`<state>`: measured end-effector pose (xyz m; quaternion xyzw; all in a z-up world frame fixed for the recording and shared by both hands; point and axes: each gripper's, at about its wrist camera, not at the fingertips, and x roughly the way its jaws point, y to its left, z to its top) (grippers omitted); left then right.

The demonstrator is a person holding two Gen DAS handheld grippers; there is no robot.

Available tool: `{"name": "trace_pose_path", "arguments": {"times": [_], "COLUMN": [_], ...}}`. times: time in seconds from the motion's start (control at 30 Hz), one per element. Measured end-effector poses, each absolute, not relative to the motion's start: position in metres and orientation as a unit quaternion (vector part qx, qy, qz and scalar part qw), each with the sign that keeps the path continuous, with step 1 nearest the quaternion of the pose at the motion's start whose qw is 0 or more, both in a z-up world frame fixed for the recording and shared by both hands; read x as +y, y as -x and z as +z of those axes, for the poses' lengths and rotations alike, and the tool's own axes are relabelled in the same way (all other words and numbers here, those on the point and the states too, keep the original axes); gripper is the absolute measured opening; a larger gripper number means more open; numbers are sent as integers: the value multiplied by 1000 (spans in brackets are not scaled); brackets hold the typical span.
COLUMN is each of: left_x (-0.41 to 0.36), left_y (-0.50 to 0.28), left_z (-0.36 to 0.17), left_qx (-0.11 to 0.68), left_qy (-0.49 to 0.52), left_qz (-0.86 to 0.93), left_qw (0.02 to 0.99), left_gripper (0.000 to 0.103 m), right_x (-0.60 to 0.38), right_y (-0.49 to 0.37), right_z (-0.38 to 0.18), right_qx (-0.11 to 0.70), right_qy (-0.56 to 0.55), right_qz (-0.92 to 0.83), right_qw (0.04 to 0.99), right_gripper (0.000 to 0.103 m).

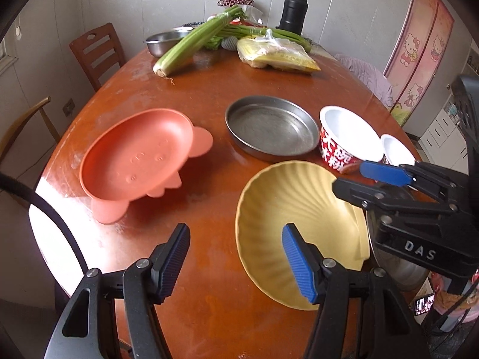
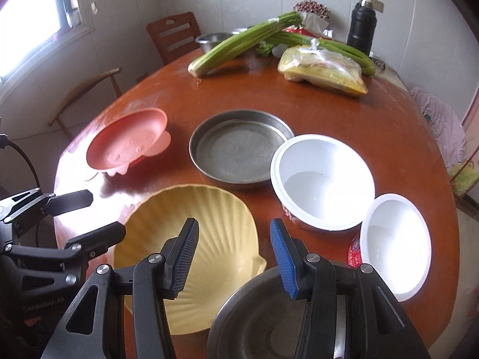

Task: Organize plates and bowls
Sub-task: 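Close the left gripper on the yellow shell plate rim while the right gripper grips it too, then lift the yellow shell plate with both grippers and carry it over the orange plate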

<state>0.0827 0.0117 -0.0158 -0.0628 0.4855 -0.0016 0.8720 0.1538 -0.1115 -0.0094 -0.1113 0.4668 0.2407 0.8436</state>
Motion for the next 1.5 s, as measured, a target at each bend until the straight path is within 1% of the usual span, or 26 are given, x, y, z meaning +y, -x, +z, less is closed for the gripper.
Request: {"name": "trace_pose_path", "arguments": {"times": [0.3, 0.53, 0.57, 0.6, 0.63, 0.67, 0.73, 0.8, 1.03, 1.5], "left_x": [-4, -14, -15, -16, -17, -17, -16, -14, 5, 60], "left_y": [-77, -77, -77, -77, -76, -76, -77, -78, -79, -80], "left_z": [-47, -53, -53, -53, -52, -52, -51, -51, -52, -52], "left_qx": [530, 540, 539, 539, 538, 537, 535, 535, 533, 523], "left_qy": [76, 73, 68, 64, 61, 61, 61, 69, 96, 142], "left_qz": [-21, -17, -16, -15, -17, -18, -15, -20, -19, 20], "left_qw": [844, 838, 839, 840, 841, 841, 842, 842, 840, 840], "left_gripper": [67, 66, 64, 59, 52, 49, 34, 30, 24, 24], "right_x": [-101, -94, -93, -91, -90, -89, -88, -89, -89, -59], "right_y": [-164, -170, -171, -171, -172, -172, -172, -172, -176, -162], "right_z": [-33, -47, -49, -51, -52, -52, -52, -52, -51, -52], "right_qx": [486, 502, 504, 507, 507, 506, 508, 509, 521, 528], "right_qy": [140, 156, 157, 159, 163, 164, 160, 158, 133, 129], "right_qz": [233, 220, 221, 221, 219, 219, 223, 222, 219, 251], "right_qw": [831, 822, 820, 818, 817, 818, 816, 817, 814, 801], "right_gripper": [51, 51, 51, 50, 48, 46, 42, 42, 41, 41]}}
